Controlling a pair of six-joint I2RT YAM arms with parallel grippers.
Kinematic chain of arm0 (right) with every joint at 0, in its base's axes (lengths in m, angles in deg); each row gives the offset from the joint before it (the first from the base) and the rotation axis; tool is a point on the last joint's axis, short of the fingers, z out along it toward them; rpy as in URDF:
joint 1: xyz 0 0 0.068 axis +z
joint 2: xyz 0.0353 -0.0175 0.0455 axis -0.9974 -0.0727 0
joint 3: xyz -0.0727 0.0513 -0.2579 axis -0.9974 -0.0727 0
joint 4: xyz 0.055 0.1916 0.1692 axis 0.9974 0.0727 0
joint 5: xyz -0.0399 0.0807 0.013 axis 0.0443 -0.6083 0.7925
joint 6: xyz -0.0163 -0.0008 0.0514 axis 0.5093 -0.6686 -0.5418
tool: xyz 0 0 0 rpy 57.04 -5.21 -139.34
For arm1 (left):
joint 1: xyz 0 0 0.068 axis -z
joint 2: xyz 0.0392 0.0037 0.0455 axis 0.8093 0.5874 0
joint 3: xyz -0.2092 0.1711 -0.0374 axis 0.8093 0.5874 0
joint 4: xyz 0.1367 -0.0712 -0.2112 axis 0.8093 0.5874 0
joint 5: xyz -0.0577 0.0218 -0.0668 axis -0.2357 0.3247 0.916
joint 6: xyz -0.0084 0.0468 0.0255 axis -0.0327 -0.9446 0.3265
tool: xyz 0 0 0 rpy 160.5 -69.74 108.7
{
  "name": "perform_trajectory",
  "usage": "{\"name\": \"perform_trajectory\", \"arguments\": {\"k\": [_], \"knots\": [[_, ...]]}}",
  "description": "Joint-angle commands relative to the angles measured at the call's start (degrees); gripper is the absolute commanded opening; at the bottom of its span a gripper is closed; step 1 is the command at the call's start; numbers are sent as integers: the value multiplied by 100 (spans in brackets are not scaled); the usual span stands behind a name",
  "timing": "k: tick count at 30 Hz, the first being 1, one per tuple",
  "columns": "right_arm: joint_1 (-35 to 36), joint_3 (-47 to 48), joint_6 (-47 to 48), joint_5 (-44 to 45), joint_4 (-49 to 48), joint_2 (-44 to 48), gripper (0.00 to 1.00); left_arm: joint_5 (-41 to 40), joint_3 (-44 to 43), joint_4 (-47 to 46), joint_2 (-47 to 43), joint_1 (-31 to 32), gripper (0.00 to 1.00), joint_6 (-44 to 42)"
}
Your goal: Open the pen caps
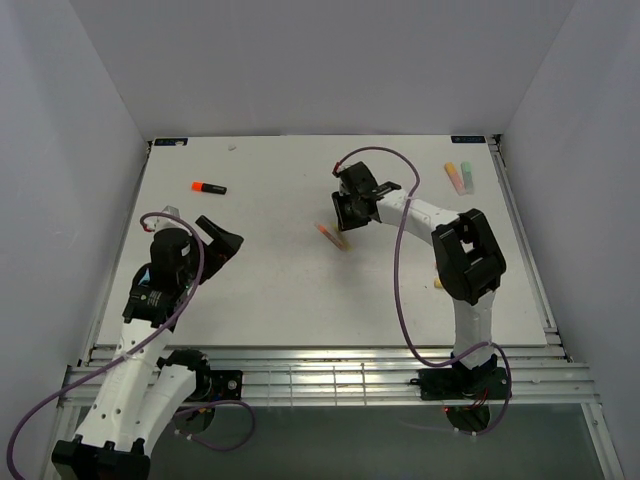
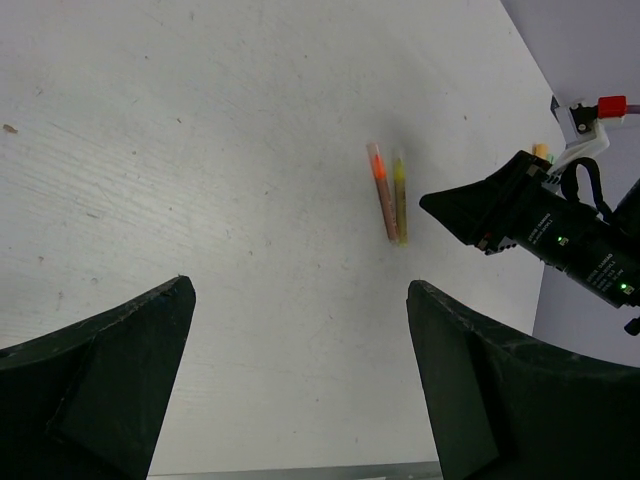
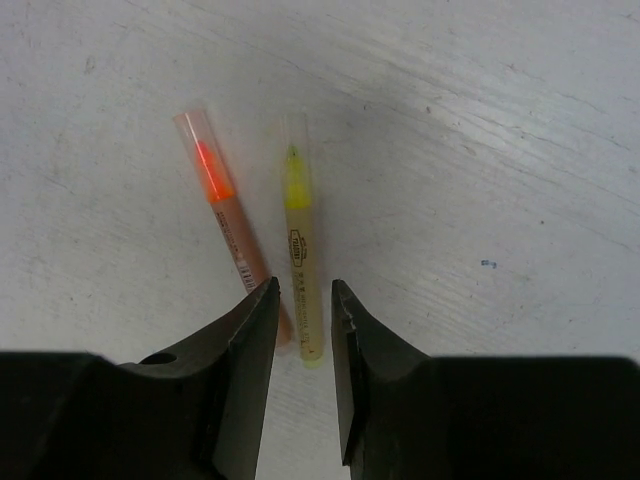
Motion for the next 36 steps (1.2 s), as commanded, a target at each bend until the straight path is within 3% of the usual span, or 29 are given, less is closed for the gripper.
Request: {"name": "perform_trajectory", "arguments": {"k": [1,26,29,32,33,36], "knots": [[65,121,131,-17,-387,39,34,-52,16,-25,-19,-42,98,-107],[250,-239,315,572,-502,-461,27,1,192,-166,24,-42,97,-107],[259,-266,342,598,-510,-488,26,351,175,-244,147,-33,97,-151],[250,-248,377,616,-519,-540,15,894,166,-568,402,-33,92,-379],[250,-222,386,650,-519,-541,8,1028,131,-605,524,-33,89,-441],[250,6,447,887,-423,-488,8,1529,-79,-667,1113,-42,80,-617]]}}
